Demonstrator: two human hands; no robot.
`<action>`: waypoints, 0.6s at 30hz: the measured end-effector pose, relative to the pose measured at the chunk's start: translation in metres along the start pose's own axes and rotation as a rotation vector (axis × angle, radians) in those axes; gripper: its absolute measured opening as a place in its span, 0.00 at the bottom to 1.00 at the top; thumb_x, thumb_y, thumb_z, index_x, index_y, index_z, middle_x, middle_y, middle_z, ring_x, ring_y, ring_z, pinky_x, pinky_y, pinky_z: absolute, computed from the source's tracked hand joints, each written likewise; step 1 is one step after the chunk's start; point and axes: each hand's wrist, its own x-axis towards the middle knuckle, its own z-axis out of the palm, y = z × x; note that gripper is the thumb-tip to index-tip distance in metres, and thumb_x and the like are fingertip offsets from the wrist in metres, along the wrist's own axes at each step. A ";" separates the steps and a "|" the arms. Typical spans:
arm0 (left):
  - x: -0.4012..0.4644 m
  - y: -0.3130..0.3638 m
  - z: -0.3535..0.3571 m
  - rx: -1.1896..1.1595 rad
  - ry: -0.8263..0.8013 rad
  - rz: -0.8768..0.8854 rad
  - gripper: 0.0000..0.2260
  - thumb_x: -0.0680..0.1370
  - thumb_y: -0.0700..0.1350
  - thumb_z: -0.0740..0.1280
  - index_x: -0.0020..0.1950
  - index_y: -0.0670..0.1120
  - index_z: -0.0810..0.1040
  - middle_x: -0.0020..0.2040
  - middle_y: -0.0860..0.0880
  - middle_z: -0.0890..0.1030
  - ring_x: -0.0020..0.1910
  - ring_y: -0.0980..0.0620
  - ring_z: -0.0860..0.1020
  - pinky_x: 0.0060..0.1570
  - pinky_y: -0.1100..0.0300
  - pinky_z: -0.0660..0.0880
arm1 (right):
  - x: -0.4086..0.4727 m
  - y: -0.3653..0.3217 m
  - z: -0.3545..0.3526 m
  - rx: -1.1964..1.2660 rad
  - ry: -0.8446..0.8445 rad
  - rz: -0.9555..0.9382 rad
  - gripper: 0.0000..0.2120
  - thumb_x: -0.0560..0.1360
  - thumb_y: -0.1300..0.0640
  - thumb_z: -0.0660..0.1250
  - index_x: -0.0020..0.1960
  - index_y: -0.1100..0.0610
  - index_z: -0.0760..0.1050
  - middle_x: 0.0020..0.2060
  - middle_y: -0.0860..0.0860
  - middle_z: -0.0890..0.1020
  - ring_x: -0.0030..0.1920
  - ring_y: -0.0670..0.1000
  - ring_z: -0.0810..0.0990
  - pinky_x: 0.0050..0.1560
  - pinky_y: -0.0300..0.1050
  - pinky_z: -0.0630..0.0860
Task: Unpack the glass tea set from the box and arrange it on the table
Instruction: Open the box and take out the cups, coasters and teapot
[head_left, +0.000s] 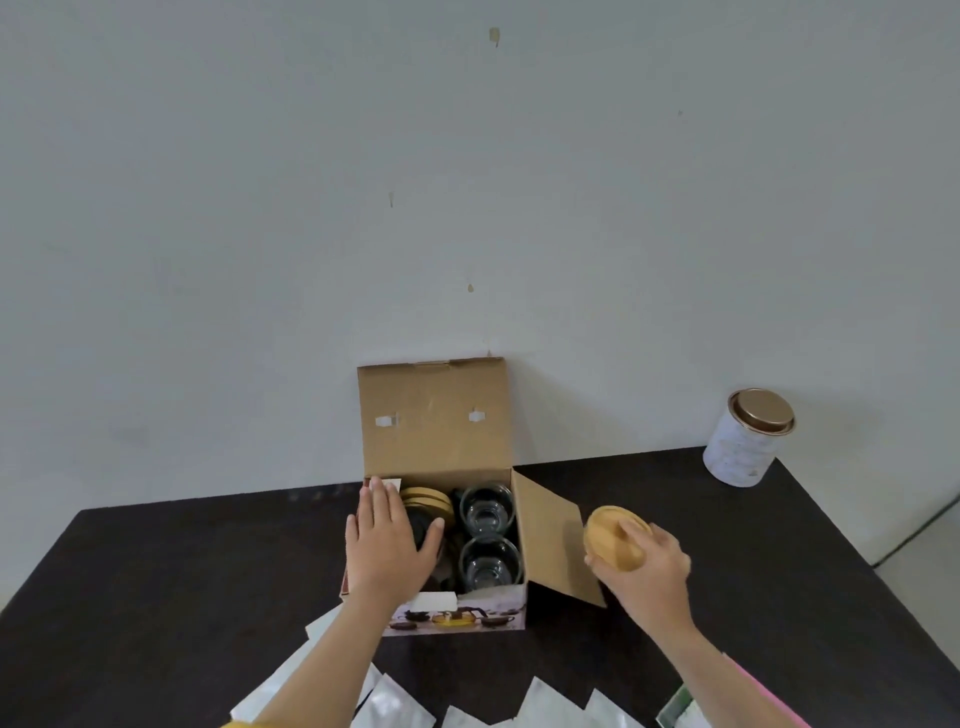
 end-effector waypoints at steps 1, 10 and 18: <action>0.001 0.000 0.000 0.010 0.000 0.001 0.40 0.77 0.67 0.46 0.77 0.40 0.46 0.78 0.42 0.47 0.77 0.45 0.45 0.74 0.47 0.50 | 0.007 0.015 -0.003 -0.049 -0.002 0.053 0.35 0.62 0.44 0.79 0.66 0.52 0.74 0.67 0.58 0.68 0.67 0.61 0.63 0.63 0.53 0.66; 0.004 0.000 0.007 0.069 0.019 -0.041 0.45 0.70 0.71 0.38 0.78 0.42 0.48 0.78 0.43 0.49 0.77 0.46 0.46 0.74 0.48 0.51 | 0.061 0.083 -0.011 -0.186 -0.135 -0.044 0.32 0.66 0.47 0.76 0.68 0.49 0.71 0.73 0.58 0.58 0.71 0.62 0.56 0.64 0.58 0.68; 0.003 0.003 0.007 0.042 0.058 -0.065 0.44 0.71 0.71 0.43 0.78 0.42 0.52 0.78 0.44 0.52 0.77 0.47 0.49 0.74 0.48 0.52 | 0.127 0.071 0.005 -0.142 -0.145 -0.111 0.31 0.70 0.45 0.74 0.70 0.49 0.69 0.76 0.57 0.53 0.74 0.62 0.53 0.66 0.59 0.67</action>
